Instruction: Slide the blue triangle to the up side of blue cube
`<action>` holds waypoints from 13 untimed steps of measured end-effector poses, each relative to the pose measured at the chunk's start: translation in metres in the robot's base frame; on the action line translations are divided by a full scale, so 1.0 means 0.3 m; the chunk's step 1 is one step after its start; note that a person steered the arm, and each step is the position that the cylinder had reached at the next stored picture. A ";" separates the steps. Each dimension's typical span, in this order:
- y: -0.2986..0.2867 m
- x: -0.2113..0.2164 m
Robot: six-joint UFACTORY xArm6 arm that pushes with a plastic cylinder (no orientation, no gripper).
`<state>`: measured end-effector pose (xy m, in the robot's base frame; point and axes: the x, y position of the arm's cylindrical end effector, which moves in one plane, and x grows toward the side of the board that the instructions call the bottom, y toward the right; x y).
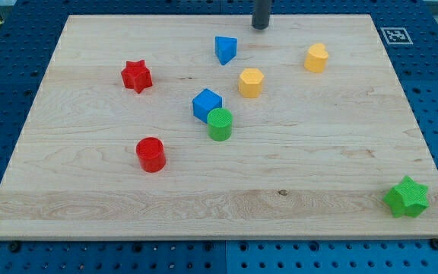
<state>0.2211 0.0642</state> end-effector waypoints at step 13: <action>-0.159 1.103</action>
<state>0.5521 0.0166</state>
